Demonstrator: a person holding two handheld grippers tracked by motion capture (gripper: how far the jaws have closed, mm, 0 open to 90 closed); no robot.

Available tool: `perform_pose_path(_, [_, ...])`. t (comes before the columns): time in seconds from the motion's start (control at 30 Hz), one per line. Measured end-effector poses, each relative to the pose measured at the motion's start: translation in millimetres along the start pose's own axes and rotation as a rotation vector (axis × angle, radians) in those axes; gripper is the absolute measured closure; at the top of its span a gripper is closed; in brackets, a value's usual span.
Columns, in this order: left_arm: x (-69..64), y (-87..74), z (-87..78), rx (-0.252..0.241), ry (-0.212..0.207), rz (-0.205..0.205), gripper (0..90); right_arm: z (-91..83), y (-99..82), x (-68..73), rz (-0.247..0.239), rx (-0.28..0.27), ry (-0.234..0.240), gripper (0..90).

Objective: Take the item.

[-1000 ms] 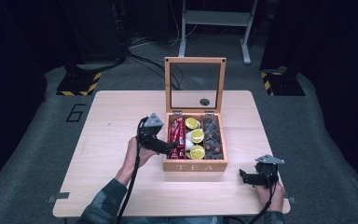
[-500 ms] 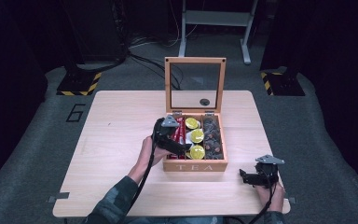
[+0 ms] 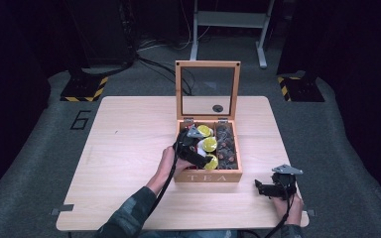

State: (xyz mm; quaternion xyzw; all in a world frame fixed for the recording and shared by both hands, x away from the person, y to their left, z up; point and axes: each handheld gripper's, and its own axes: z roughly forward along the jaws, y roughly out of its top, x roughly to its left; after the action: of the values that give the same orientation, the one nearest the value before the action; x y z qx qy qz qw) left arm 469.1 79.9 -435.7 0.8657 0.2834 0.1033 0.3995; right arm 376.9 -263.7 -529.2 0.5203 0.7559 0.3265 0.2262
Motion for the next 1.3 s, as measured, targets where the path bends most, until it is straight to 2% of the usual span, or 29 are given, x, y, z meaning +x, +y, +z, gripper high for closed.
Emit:
perform_pose_path(0.2, [6.3,4.2,6.9,0.011,0.016,0.002,7.6,0.0,0.0,0.0,0.000,0.000,0.000,5.2])
perform_pose_path(0.43, [8.3,12.0,17.1,0.027,0.042,0.015,6.2,-0.1,0.0,0.0,-0.001,-0.001,0.003,5.6])
perform_pose_path(0.6, [9.8,16.3,25.0,0.040,0.054,0.010,6.9,-0.1,-0.1,0.0,-0.001,-0.002,0.004,5.8])
perform_pose_path(0.87, [11.5,22.1,33.6,0.062,0.066,0.016,12.9,-0.2,-0.1,0.1,-0.001,-0.002,0.006,6.2])
perform_pose_path(0.93, [11.6,22.7,34.9,0.062,0.082,0.024,14.4,-0.3,0.0,0.3,0.002,-0.001,0.007,6.2])
perform_pose_path(1.3, [9.3,22.0,42.0,0.084,0.081,0.033,21.1,-0.4,0.0,0.3,0.002,0.000,0.007,6.4])
